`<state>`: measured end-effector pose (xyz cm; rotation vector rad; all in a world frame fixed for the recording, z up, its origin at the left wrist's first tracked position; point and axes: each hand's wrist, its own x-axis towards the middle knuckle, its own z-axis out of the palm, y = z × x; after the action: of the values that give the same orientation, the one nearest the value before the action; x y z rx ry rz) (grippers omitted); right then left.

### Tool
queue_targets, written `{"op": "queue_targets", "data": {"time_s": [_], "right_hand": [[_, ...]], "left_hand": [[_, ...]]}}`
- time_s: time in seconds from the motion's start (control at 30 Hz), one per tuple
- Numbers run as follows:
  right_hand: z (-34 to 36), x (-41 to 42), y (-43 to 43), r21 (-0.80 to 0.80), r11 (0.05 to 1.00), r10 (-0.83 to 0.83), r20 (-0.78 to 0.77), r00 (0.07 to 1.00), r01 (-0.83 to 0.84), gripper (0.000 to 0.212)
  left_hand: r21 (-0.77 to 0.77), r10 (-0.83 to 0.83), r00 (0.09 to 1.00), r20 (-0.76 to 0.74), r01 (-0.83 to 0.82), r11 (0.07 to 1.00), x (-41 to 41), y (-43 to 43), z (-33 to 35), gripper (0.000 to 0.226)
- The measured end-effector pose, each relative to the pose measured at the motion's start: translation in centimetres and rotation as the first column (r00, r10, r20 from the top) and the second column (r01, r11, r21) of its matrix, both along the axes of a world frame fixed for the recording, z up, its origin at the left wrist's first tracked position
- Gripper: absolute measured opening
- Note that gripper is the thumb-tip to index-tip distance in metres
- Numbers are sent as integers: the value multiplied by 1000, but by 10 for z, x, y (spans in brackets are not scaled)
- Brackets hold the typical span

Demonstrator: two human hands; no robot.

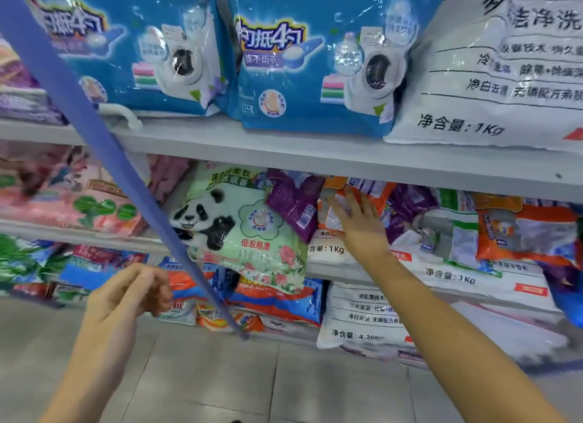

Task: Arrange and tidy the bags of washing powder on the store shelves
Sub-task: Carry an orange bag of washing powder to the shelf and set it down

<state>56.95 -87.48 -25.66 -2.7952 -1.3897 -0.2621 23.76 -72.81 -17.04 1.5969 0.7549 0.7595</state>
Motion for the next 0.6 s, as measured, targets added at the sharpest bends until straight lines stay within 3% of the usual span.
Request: {"op": "queue_targets", "data": {"time_s": [0.07, 0.2, 0.27, 0.33, 0.4, 0.47, 0.53, 0.6], "right_hand": [[6, 1, -5, 80, 997, 18, 49, 999, -22, 80], [30, -10, -21, 374, 927, -14, 44, 999, -3, 56], [42, -25, -27, 472, 875, -55, -121, 991, 107, 45], [51, -41, -37, 570, 780, -38, -372, 927, 260, 39], [63, -61, -50, 634, 656, 99, -610, 786, 410, 31], [77, -81, -61, 636, 549, 241, -742, 626, 542, 21], [95, -101, -72, 578, 457, 381, -814, 439, 676, 22], [109, -116, -81, 490, 430, 515, -823, 240, 759, 43]], "left_hand": [[-8, 20, 1000, 15, -20, 1000, -1, -4, 1, 29], [-27, -40, 999, 12, 40, 999, 1, -9, 1, 25], [-21, -93, 996, -9, 92, 996, 6, -11, -2, 30], [-27, -146, 989, -39, 145, 989, 14, -13, -5, 32], [-33, -205, 976, -70, 203, 979, 23, -14, -9, 25], [12, -283, 947, -152, 288, 958, 31, -15, -13, 18], [106, -366, 893, -263, 403, 909, 39, -18, -16, 51], [191, -408, 860, -307, 476, 858, 50, -23, -13, 79]]}}
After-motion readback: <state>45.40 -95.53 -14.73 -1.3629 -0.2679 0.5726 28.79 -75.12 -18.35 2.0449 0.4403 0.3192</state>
